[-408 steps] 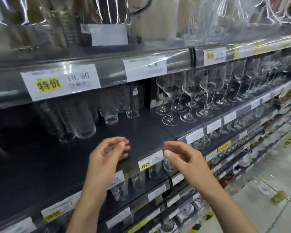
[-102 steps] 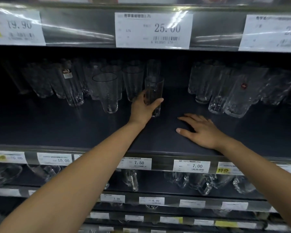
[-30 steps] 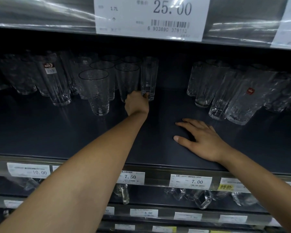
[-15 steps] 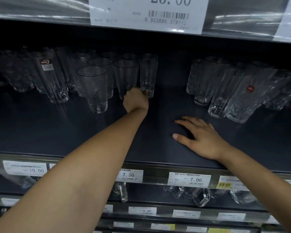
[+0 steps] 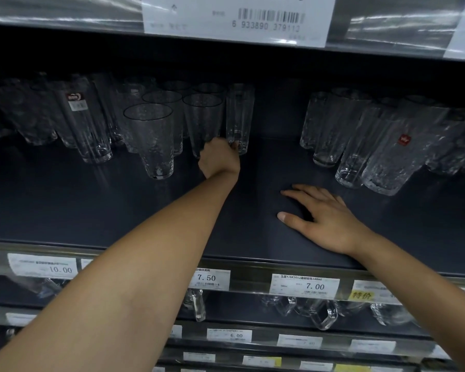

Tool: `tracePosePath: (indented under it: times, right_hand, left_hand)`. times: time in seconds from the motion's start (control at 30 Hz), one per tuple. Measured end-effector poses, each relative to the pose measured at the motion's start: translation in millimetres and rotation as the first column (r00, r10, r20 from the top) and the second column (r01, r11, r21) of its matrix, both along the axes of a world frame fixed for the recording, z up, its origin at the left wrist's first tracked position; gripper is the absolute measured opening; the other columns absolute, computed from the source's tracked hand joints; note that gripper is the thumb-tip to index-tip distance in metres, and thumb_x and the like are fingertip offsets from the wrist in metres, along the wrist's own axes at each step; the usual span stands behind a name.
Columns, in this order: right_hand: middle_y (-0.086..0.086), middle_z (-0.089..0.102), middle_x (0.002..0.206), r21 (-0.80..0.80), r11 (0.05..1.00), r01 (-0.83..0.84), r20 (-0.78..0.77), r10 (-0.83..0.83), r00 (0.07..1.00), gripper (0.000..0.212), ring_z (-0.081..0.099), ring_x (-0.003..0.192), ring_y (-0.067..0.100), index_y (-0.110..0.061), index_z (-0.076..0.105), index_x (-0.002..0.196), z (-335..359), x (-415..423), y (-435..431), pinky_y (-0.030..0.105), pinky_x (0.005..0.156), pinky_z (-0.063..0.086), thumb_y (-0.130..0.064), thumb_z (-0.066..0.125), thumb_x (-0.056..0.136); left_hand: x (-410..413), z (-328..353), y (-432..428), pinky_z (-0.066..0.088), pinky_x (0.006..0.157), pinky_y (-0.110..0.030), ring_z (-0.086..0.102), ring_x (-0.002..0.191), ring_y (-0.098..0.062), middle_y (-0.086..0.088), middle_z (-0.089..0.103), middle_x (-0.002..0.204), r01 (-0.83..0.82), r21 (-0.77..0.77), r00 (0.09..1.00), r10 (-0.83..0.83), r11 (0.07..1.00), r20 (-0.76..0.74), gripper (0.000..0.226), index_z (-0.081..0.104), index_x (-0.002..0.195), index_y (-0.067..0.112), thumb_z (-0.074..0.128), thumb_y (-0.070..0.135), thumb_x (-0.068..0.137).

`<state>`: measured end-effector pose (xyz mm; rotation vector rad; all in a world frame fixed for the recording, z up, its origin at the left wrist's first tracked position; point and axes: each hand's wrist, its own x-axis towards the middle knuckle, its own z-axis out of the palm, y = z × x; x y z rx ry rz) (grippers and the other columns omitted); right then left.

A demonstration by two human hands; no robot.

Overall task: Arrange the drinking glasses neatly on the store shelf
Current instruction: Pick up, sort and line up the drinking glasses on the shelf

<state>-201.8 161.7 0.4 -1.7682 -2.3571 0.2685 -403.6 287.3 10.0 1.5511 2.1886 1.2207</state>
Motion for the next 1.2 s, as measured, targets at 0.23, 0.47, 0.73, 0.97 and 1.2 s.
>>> tracePosePath:
  times: [0.23,0.47,0.73,0.97,1.2]
  right_hand:
    - [-0.015,0.025,0.160,-0.002,1.000,0.002,-0.028,-0.002,1.000,0.066,0.019,0.147,0.011,-0.044,0.034,0.148,1,0,-1,0.037,0.117,0.012,-0.071,0.040,0.088]
    - [-0.009,0.031,0.159,-0.039,0.998,0.057,-0.088,-0.061,0.994,0.063,0.025,0.147,0.017,-0.038,0.041,0.147,11,-4,-8,0.039,0.118,0.016,-0.064,0.050,0.090]
    - [-0.010,0.053,0.138,-0.266,0.950,0.166,-0.406,-0.266,0.874,0.044,0.047,0.128,0.006,-0.028,0.062,0.131,36,-10,-42,0.011,0.103,0.033,-0.045,0.065,0.091]
    - [0.002,0.073,0.109,-0.221,0.900,0.377,-0.809,-0.385,0.445,0.017,0.070,0.100,0.015,-0.024,0.066,0.110,58,23,-102,0.033,0.089,0.054,-0.028,0.065,0.094]
    - [0.001,0.073,0.112,-0.229,0.824,0.518,-0.862,-0.419,0.286,0.033,0.069,0.098,0.011,-0.025,0.066,0.113,49,71,-102,0.034,0.098,0.052,-0.039,0.075,0.085]
  left_hand:
    - [-3,-2,-18,0.040,0.065,-0.026,0.067,0.090,-0.024,-0.010,0.074,0.097,0.066,0.053,0.995,-0.070,0.996,0.074,0.026,0.076,0.097,0.013,0.056,0.030,0.098]
    - [-27,-11,-57,0.054,0.097,-0.038,0.069,0.102,-0.023,-0.011,0.070,0.113,0.480,0.054,0.789,-0.458,0.876,0.410,0.030,0.065,0.122,0.009,0.066,0.012,0.093]
    - [-38,20,-106,0.050,0.100,-0.027,0.064,0.110,-0.018,-0.003,0.069,0.113,0.697,-0.101,0.628,-0.537,0.710,0.563,0.017,0.069,0.109,0.020,0.069,0.020,0.092]
    - [12,24,-151,0.056,0.087,-0.031,0.071,0.093,-0.018,-0.007,0.073,0.100,0.807,-0.034,0.426,-0.542,0.589,0.724,0.006,0.068,0.099,0.015,0.064,0.016,0.095]
    - [90,26,-130,0.057,0.086,-0.035,0.064,0.091,-0.020,-0.004,0.064,0.093,0.799,-0.076,0.472,-0.545,0.596,0.693,0.020,0.058,0.085,0.019,0.072,0.032,0.089]
